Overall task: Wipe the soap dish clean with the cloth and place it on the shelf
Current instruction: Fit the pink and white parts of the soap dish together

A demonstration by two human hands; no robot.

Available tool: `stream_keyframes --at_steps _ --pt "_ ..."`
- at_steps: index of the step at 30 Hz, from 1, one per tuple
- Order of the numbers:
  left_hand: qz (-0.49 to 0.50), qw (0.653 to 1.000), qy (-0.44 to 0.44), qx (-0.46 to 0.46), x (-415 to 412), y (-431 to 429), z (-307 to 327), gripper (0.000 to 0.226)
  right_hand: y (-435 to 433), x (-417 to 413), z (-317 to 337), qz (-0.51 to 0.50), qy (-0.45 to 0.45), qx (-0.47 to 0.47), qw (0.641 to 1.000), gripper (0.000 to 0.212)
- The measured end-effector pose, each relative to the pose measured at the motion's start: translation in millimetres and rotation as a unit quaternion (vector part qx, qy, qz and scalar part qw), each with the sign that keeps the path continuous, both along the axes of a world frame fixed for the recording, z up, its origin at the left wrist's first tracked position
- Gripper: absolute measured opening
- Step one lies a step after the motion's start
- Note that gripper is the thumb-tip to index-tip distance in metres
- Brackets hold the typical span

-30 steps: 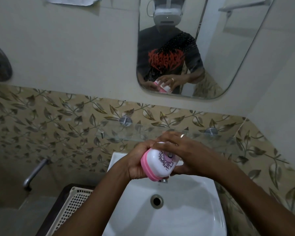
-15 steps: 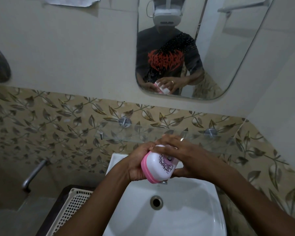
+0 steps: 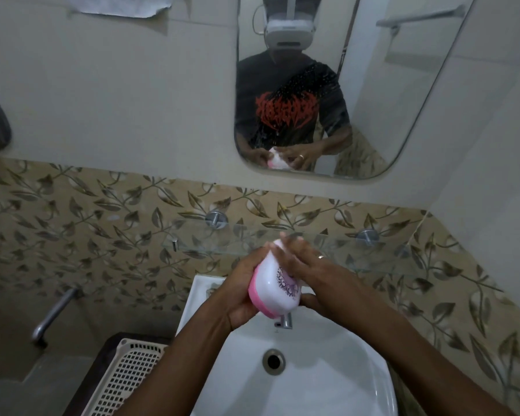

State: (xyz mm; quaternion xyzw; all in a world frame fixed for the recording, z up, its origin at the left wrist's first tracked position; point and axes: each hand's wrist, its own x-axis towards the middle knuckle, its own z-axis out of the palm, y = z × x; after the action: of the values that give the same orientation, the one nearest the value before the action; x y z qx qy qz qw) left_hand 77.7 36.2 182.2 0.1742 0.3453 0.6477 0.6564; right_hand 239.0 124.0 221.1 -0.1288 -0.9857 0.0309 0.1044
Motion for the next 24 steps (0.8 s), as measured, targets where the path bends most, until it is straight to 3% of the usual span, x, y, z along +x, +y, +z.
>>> stream_keyframes --at_steps 3,6,9,12,18,21,24 --pt "0.13 0.991 -0.005 0.039 -0.5 7.9 1.9 0.061 -4.9 7.3 -6.0 -0.087 0.077 -0.147 0.982 0.117" --pt "0.213 0.972 0.043 0.084 6.7 9.6 10.5 0.057 -12.5 4.1 -15.7 -0.105 0.169 -0.315 0.928 0.116" --pt "0.233 0.959 0.108 0.116 17.7 8.5 12.1 0.05 -13.8 -4.6 -21.7 -0.121 0.262 -0.263 0.921 0.091" --pt "0.233 0.927 0.241 0.167 14.1 3.6 10.9 0.07 -2.8 1.3 -13.8 -0.117 0.325 -0.203 0.916 0.074" --pt "0.239 0.772 0.556 0.196 -11.7 7.6 22.6 0.081 18.0 19.6 5.6 -0.079 0.319 -0.167 0.93 0.068" --pt "0.264 0.706 0.617 0.228 -15.5 11.8 24.3 0.068 24.5 23.3 10.6 -0.058 0.288 -0.162 0.942 0.065" --pt "0.274 0.676 0.643 0.233 -20.5 12.9 22.7 0.051 27.6 24.8 10.6 -0.053 0.261 -0.163 0.95 0.063"
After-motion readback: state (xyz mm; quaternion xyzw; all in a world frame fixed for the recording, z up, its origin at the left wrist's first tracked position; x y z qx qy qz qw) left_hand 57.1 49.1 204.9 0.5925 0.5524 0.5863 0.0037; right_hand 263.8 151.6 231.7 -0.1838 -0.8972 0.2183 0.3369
